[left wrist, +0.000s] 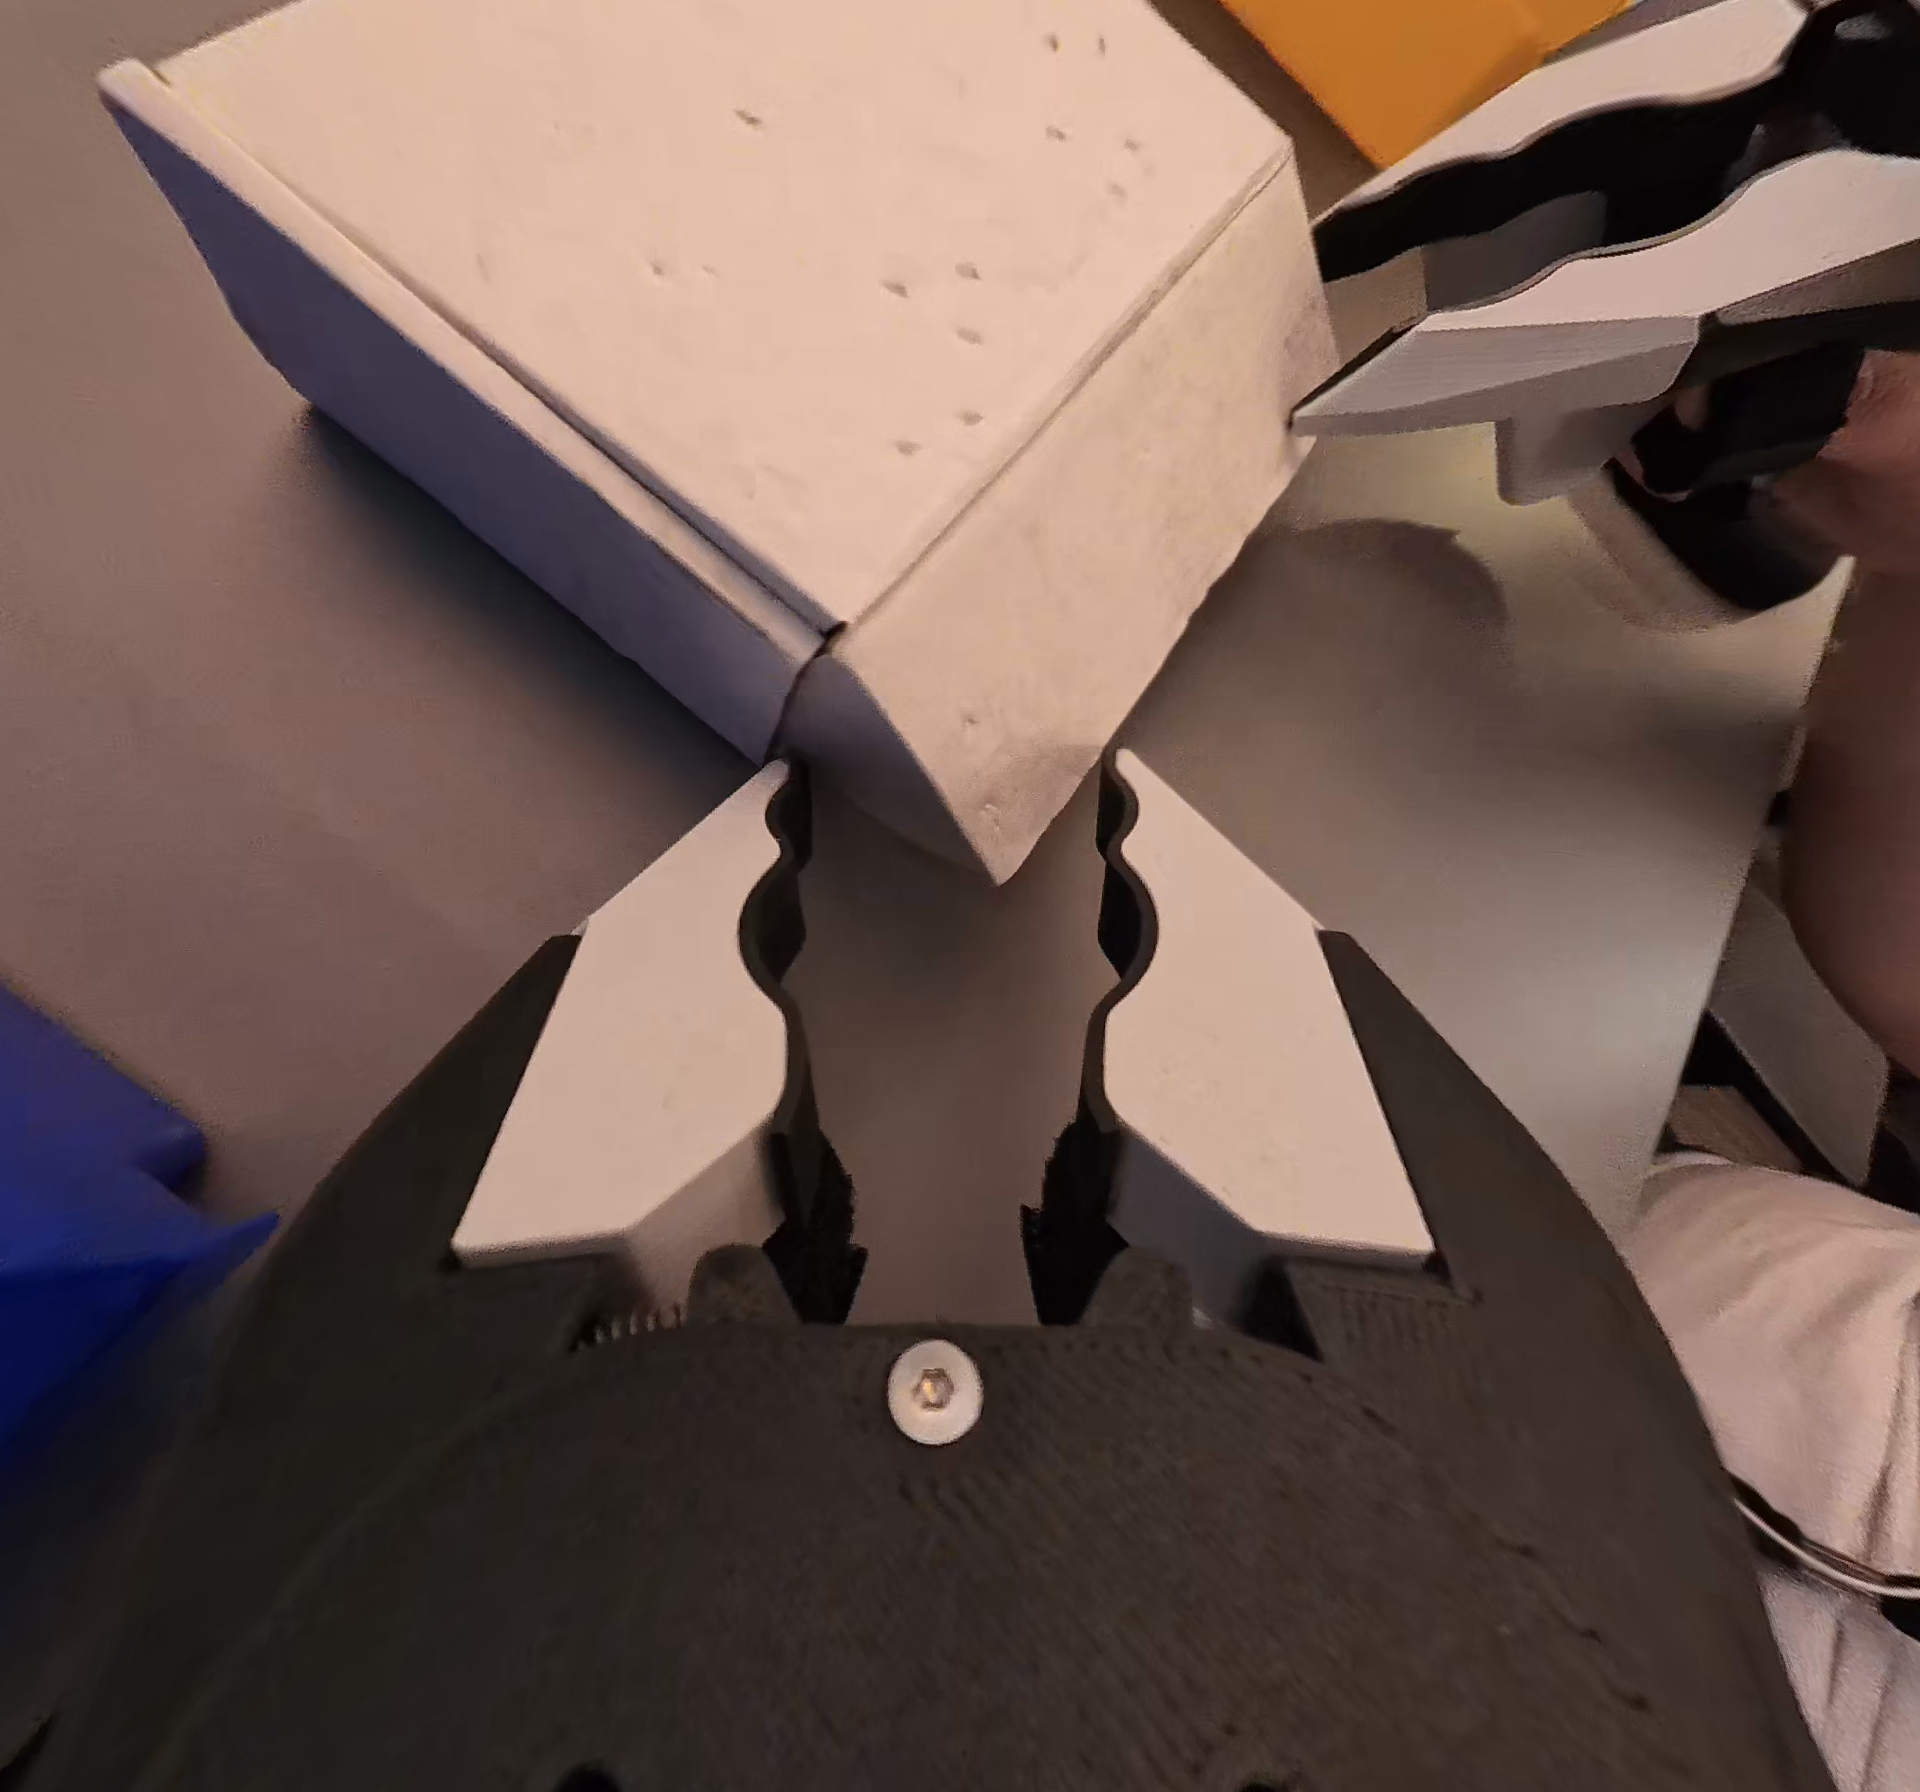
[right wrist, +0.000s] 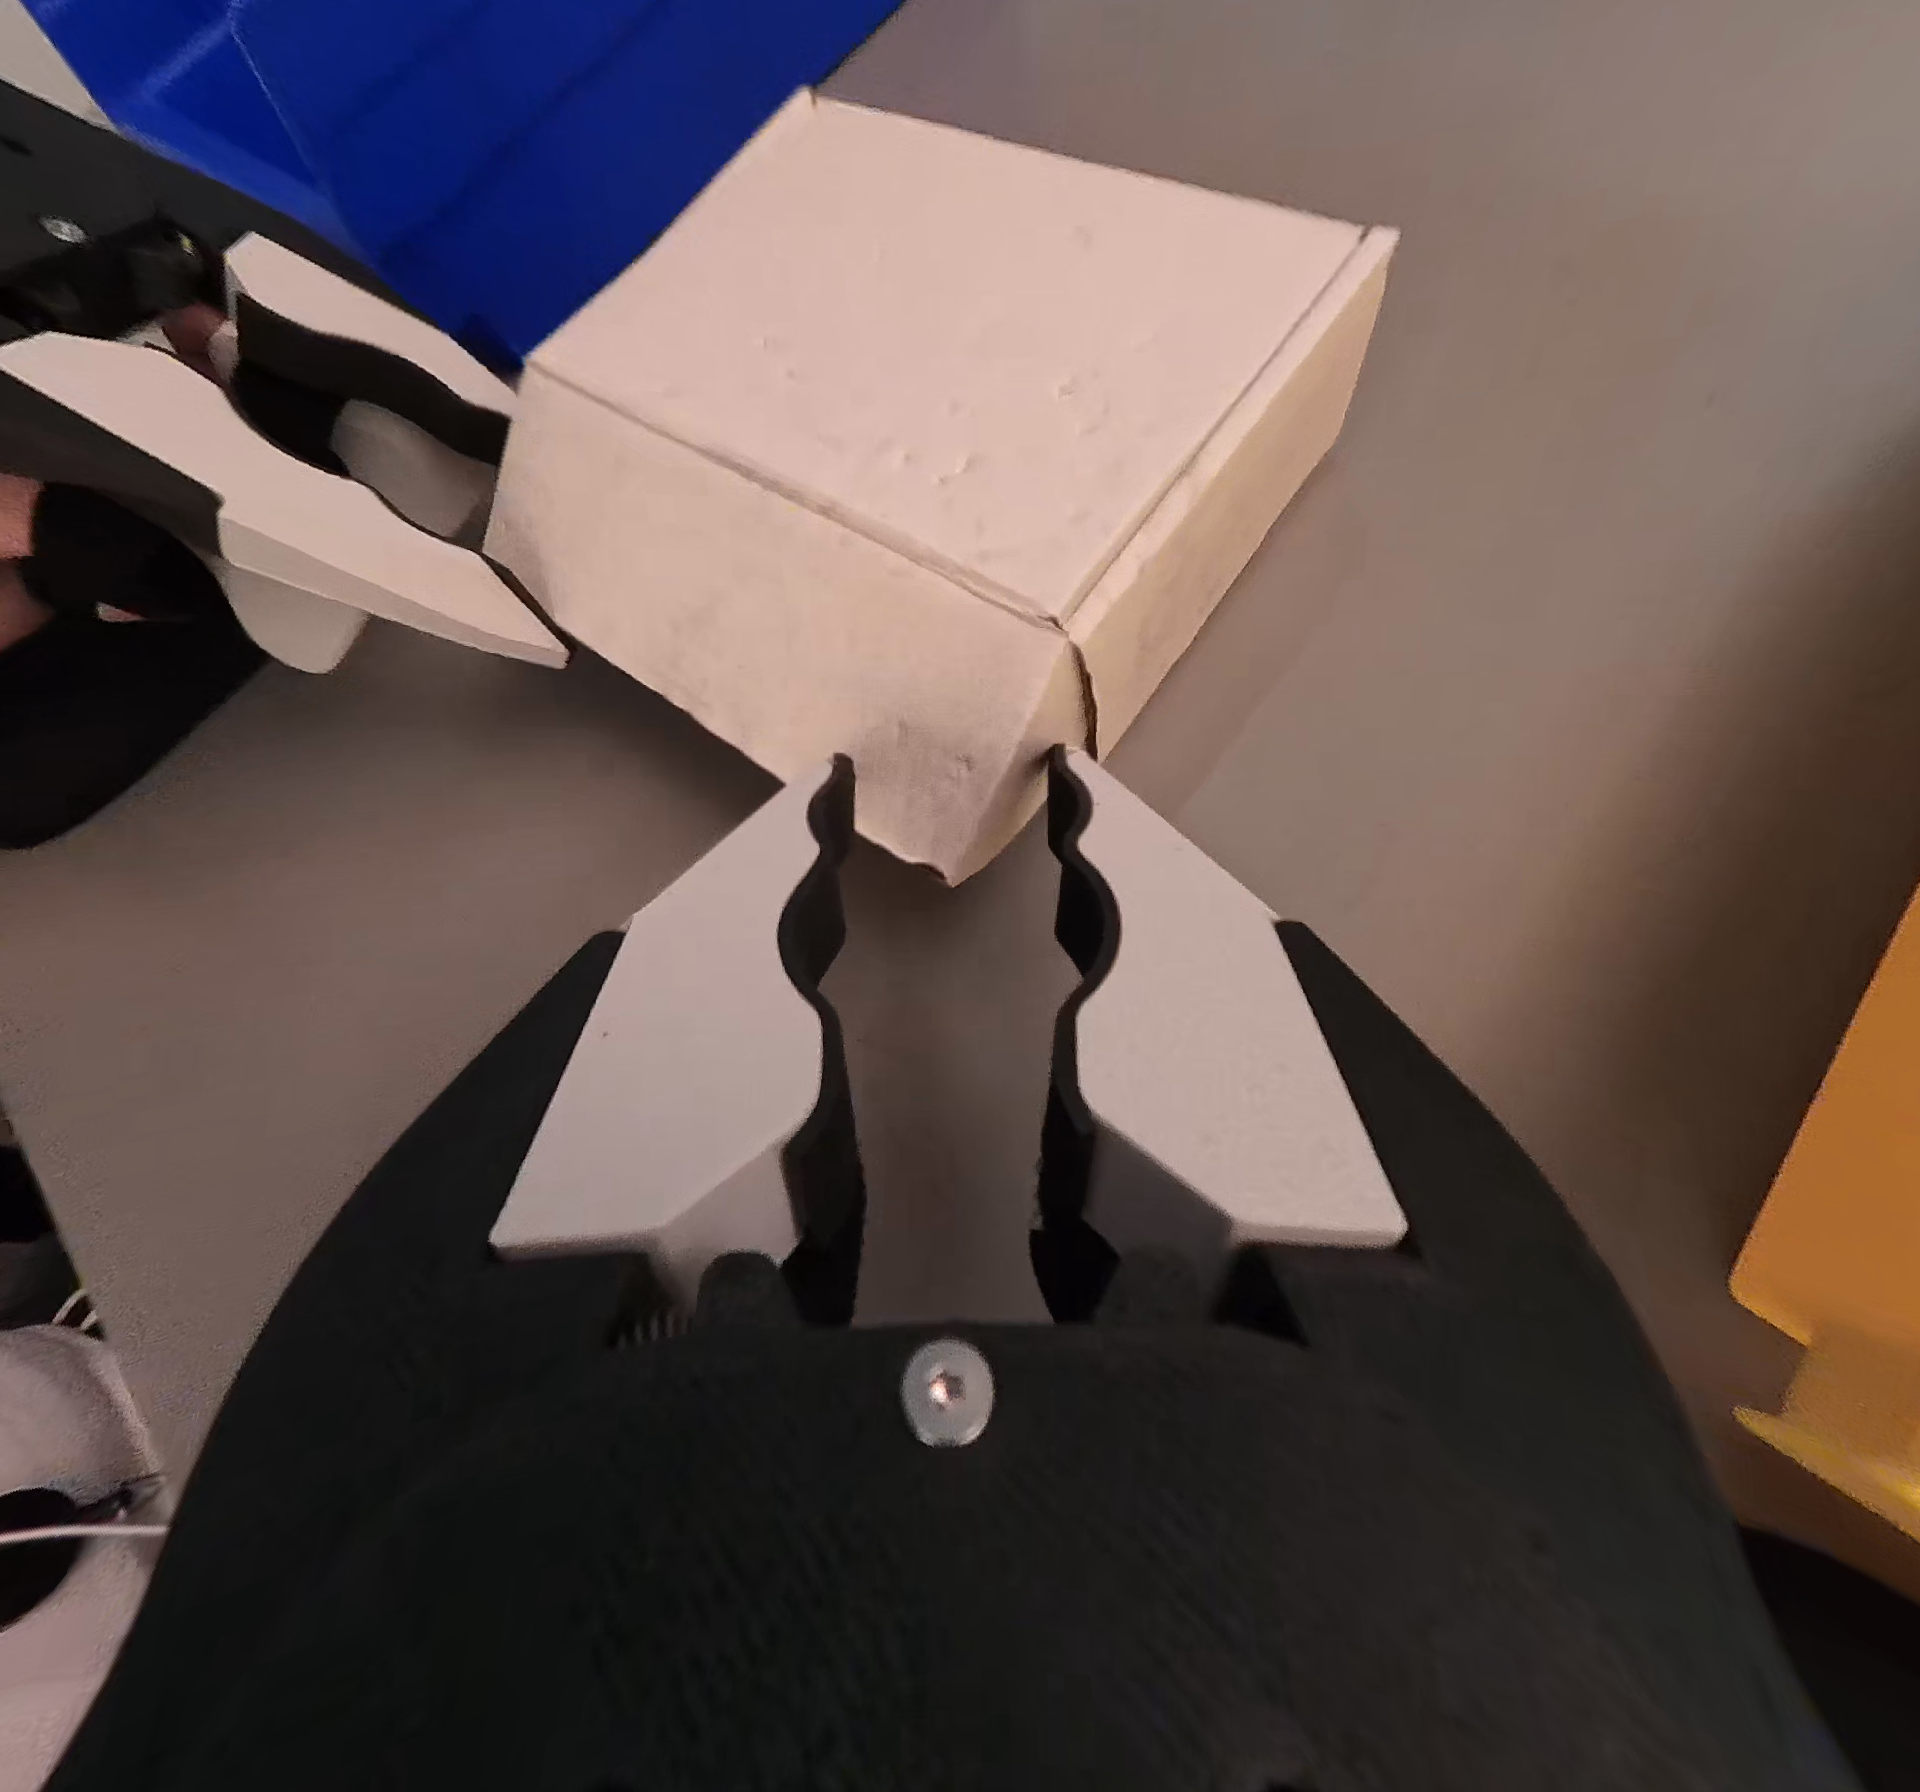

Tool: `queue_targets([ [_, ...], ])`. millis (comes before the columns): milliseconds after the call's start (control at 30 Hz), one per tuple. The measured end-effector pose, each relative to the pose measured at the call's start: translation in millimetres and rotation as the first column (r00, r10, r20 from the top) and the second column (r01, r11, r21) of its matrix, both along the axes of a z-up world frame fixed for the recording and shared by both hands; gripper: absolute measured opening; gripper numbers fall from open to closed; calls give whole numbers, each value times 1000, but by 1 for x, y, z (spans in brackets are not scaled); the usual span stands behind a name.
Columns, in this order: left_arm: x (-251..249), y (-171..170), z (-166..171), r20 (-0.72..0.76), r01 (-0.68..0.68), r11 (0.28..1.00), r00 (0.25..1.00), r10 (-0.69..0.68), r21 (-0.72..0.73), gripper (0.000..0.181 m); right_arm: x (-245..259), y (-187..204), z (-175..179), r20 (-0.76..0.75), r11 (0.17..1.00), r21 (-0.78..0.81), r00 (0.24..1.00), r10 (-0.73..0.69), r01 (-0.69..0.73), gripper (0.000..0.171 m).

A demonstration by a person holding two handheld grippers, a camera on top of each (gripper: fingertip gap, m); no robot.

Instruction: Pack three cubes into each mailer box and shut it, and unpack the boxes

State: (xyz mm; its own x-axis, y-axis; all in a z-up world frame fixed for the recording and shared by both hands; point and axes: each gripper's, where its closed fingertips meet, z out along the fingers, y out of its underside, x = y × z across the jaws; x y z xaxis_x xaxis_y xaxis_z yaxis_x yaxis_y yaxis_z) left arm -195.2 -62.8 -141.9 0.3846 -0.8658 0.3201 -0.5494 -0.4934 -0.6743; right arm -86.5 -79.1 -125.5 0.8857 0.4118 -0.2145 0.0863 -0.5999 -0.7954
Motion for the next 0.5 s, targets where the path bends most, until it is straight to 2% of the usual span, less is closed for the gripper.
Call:
queue_targets([
  [33,0,1,-1,-13,1,1000,1000,-1,14,54,0,1,-1,-6,1000,2,1000,1,-1,37],
  [233,-2,4,0,-27,-11,999,1000,12,53,52,-1,3,0,-22,999,32,1000,10,-10,37],
  [400,-9,12,18,-2,-56,992,998,57,113,43,5,4,7,56,998,51,998,38,-41,49],
  [500,-9,18,22,-21,-63,990,998,66,128,53,11,11,12,68,998,46,997,31,-34,56],
])
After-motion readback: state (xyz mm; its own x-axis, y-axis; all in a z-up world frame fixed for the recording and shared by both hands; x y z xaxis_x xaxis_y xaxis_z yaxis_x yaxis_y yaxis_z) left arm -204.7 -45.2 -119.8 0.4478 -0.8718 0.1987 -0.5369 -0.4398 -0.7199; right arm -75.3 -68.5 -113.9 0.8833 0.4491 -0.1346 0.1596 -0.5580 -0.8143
